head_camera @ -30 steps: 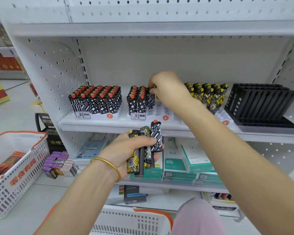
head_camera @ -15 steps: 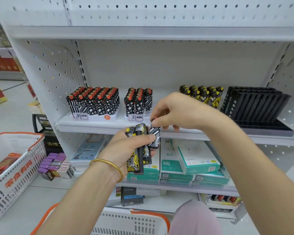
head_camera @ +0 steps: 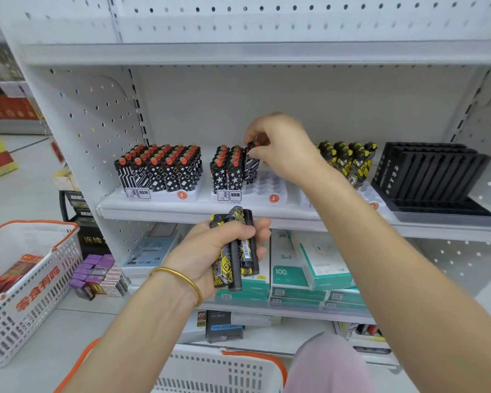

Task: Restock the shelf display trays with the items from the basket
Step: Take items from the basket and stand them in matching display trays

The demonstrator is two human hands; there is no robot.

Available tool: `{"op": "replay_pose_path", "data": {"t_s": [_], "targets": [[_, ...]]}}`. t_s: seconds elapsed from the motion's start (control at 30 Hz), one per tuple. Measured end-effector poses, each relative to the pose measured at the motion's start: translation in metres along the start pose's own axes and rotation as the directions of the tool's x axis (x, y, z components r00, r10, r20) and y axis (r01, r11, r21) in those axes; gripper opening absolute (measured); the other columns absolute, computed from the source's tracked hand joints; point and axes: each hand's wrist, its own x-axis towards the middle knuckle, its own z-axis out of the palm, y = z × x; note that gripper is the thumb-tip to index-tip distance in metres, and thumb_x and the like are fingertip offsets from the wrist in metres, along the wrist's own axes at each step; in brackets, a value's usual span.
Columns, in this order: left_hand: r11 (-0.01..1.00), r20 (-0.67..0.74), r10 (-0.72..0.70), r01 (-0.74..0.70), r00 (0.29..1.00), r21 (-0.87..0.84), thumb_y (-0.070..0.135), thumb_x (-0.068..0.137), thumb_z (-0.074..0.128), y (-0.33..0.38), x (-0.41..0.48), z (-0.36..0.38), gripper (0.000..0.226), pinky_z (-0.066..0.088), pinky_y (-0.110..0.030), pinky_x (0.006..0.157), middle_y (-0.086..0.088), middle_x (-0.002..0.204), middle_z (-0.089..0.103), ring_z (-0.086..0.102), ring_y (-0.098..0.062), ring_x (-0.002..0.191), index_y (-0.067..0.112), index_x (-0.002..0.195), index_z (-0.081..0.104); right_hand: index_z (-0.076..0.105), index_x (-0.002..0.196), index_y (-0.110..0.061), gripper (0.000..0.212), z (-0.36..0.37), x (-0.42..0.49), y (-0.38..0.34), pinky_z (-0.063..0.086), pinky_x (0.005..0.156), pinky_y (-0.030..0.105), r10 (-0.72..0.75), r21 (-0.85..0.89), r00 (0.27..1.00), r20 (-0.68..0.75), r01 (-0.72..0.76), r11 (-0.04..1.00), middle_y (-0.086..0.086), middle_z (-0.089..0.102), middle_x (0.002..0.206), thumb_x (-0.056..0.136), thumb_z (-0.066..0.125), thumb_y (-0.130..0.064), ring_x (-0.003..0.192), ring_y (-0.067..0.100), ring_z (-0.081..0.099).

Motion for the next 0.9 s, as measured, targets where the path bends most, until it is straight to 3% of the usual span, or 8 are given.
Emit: {"op": "replay_pose_path", "data": {"t_s": [0.13, 0.23, 0.37, 0.53, 0.63, 0.7, 0.77, 0.9], "targets": [[0.999, 0.018, -0.008, 0.009, 1.0, -0.037, -0.007, 0.083, 0.05, 0.0, -0.001, -0.002, 0.026, 0.055, -0.026, 0.054, -0.012, 0.081, 0.071, 0.067, -0.016, 0.062, -0.01, 0.107, 0.06, 0.067, 0.104, -0.014, 0.021, 0.007, 0.002, 0.004, 0.043, 0.074, 0.026, -0.006, -0.088, 1.0, -0.031, 0.004, 0.996, 0.007, 0.045, 0.103, 0.084, 0.066, -0.011, 0.081, 0.023, 0.051], [0.999, 0.002, -0.006, 0.006, 1.0, -0.047, -0.004, 0.07, 0.057, 0.001, 0.0, -0.004, 0.029, 0.056, -0.027, 0.054, -0.012, 0.079, 0.07, 0.068, -0.016, 0.063, -0.007, 0.099, 0.062, 0.068, 0.104, -0.016, 0.021, 0.003, 0.004, 0.006, 0.043, 0.074, 0.026, -0.007, -0.101, 1.0, -0.008, 0.007, 0.995, 0.004, 0.042, 0.099, 0.083, 0.067, -0.013, 0.081, 0.021, 0.048], [1.0, -0.024, -0.007, 0.007, 1.0, 0.003, 0.001, 0.059, 0.061, 0.001, -0.001, -0.005, 0.03, 0.056, -0.025, 0.054, -0.014, 0.073, 0.069, 0.068, -0.018, 0.06, -0.004, 0.088, 0.065, 0.068, 0.11, -0.019, 0.025, 0.007, 0.002, 0.003, 0.045, 0.077, 0.029, -0.032, -0.168, 0.999, -0.003, 0.031, 0.985, 0.008, 0.052, 0.11, 0.086, 0.064, -0.015, 0.091, 0.027, 0.055], [1.0, -0.033, 0.014, -0.013, 0.999, 0.016, -0.005, 0.065, 0.061, -0.001, -0.001, -0.002, 0.027, 0.057, -0.027, 0.055, -0.014, 0.076, 0.071, 0.069, -0.017, 0.063, -0.007, 0.092, 0.065, 0.06, 0.121, -0.023, 0.032, 0.017, -0.011, -0.002, 0.046, 0.077, 0.033, -0.041, -0.301, 0.998, -0.053, 0.023, 0.953, 0.005, 0.057, 0.117, 0.09, 0.056, -0.015, 0.105, 0.03, 0.057], [0.999, -0.032, 0.032, -0.032, 0.999, 0.02, -0.01, 0.076, 0.058, -0.003, -0.001, 0.0, 0.017, 0.058, -0.028, 0.058, -0.012, 0.08, 0.072, 0.07, -0.017, 0.066, -0.007, 0.092, 0.064, 0.059, 0.12, -0.019, 0.031, 0.003, -0.026, -0.007, 0.049, 0.08, 0.035, -0.022, -0.173, 0.989, -0.146, -0.004, 0.985, 0.003, 0.062, 0.108, 0.09, 0.054, -0.012, 0.097, 0.025, 0.059], [0.998, -0.024, 0.05, -0.049, 0.998, 0.032, -0.01, 0.076, 0.057, -0.005, 0.0, 0.002, 0.017, 0.059, -0.029, 0.06, -0.012, 0.08, 0.072, 0.071, -0.017, 0.066, -0.006, 0.091, 0.064, 0.065, 0.105, -0.016, 0.018, -0.011, -0.045, -0.012, 0.051, 0.07, 0.027, 0.025, 0.029, 0.99, -0.141, -0.021, 0.999, -0.001, 0.063, 0.087, 0.089, 0.056, -0.016, 0.079, 0.02, 0.061], [0.996, -0.001, 0.068, -0.067, 0.998, 0.06, -0.011, 0.077, 0.057, -0.007, 0.001, 0.008, 0.017, 0.059, -0.03, 0.062, -0.013, 0.079, 0.072, 0.07, -0.018, 0.065, -0.005, 0.091, 0.064, 0.068, 0.093, -0.014, 0.016, -0.023, -0.071, -0.015, 0.043, 0.048, 0.013, 0.063, 0.146, 0.997, 0.039, -0.068, 0.987, 0.0, 0.064, 0.073, 0.09, 0.058, -0.026, 0.064, 0.016, 0.063], [0.986, 0.064, 0.065, -0.075, 0.996, 0.152, -0.013, 0.079, 0.055, -0.018, 0.002, 0.03, 0.016, 0.058, -0.028, 0.056, -0.015, 0.069, 0.069, 0.067, -0.021, 0.056, -0.003, 0.089, 0.064, 0.07, 0.09, -0.008, 0.013, -0.034, -0.109, -0.001, 0.037, 0.047, 0.008, 0.088, 0.285, 0.952, 0.292, -0.175, 0.942, 0.01, 0.069, 0.066, 0.086, 0.065, -0.019, 0.05, -0.001, 0.055]]}}
